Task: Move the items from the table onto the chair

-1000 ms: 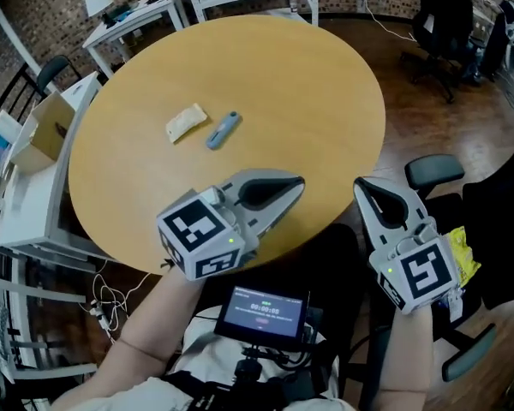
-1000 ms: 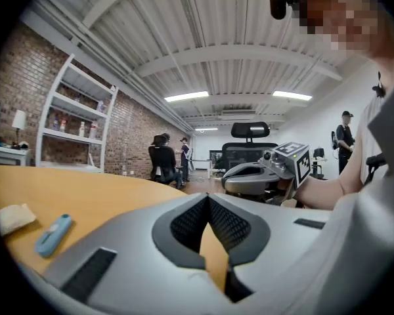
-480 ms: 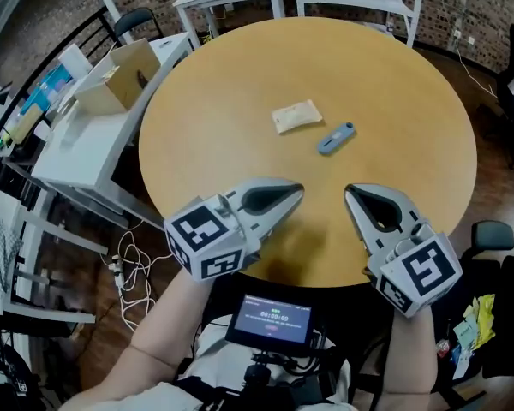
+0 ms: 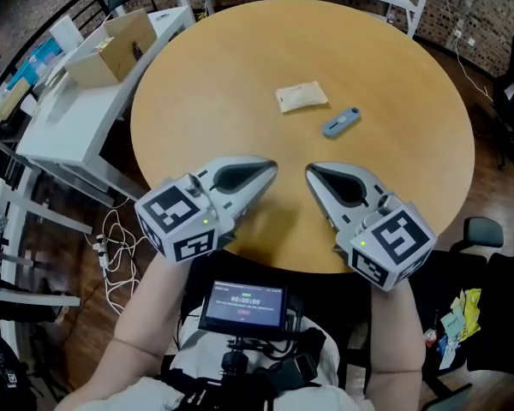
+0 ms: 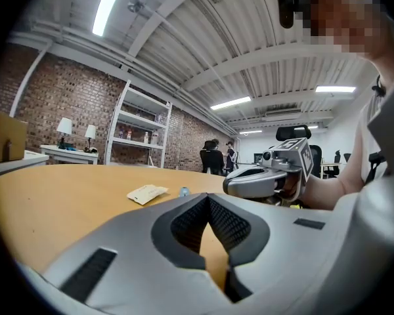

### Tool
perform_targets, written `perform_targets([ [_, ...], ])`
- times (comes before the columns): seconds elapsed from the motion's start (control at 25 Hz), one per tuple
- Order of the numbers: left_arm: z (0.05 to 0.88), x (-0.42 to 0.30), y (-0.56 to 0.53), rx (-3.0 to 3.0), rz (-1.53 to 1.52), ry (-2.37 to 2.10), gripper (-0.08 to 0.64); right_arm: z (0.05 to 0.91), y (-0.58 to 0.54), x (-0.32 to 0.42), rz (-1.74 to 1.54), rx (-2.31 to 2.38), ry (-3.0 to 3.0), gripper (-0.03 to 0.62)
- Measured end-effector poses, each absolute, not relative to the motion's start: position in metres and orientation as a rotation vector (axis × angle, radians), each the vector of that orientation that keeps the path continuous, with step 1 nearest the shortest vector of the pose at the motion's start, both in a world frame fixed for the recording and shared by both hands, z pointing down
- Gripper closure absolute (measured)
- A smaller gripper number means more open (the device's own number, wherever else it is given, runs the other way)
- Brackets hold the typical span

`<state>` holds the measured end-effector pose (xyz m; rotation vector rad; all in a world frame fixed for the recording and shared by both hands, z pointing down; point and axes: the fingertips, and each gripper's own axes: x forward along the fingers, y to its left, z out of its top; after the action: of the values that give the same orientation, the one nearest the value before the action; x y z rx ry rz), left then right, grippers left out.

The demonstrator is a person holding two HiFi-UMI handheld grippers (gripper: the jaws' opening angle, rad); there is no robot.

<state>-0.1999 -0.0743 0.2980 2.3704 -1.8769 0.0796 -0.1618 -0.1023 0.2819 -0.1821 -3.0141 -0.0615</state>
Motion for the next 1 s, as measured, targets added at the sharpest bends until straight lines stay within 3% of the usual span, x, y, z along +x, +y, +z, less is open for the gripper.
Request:
perform_targets([
  [1.0,0.307,-0.190,-0.095,2.423,0.156,-1.758,0.552,0.298,-0.116,-0.171,0.087,-0.161,-2.969,0.592],
])
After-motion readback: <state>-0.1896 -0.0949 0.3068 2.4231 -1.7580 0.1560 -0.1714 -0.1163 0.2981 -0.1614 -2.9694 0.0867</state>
